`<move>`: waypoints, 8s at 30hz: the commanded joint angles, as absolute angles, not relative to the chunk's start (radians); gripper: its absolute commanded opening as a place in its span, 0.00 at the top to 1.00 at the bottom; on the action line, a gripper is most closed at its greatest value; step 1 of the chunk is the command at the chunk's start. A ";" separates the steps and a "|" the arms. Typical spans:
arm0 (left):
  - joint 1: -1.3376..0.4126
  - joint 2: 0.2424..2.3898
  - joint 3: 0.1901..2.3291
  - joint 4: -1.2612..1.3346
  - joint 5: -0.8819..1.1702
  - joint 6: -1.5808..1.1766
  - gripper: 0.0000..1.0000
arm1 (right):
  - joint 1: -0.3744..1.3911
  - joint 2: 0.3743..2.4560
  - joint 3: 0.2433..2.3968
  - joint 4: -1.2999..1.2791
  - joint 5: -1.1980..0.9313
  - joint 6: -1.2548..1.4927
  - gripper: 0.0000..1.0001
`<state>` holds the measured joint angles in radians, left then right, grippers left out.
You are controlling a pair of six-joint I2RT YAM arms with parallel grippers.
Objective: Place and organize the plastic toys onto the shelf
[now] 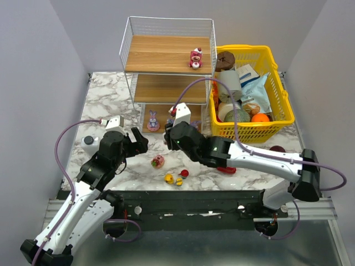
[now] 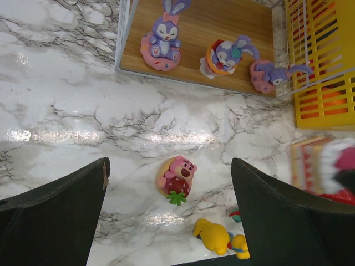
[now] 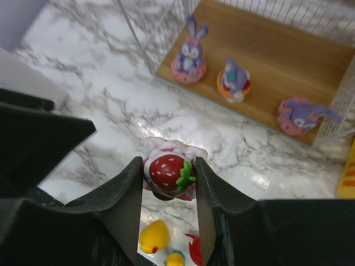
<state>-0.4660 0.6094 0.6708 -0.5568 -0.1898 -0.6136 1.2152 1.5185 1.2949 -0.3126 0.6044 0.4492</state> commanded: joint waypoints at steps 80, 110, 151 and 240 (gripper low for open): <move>-0.463 0.581 0.666 -0.557 -0.202 -0.603 0.01 | 1.002 1.928 2.283 -0.344 0.790 -0.087 0.59; -0.463 0.591 0.666 -0.558 -0.202 -0.603 0.01 | 0.994 1.899 2.260 -0.282 0.772 -0.132 0.30; -0.463 0.584 0.666 -0.558 -0.201 -0.604 0.01 | 0.988 1.650 2.148 -0.554 0.313 0.216 0.99; -0.463 0.678 0.657 -0.624 -0.082 -0.710 0.01 | 0.874 1.416 1.704 -0.437 0.109 0.287 0.41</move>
<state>-0.4660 0.6559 0.6708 -0.5858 -0.1684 -0.6552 0.8768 1.4677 1.7676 -0.4519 0.1890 0.2897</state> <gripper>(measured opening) 0.988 0.538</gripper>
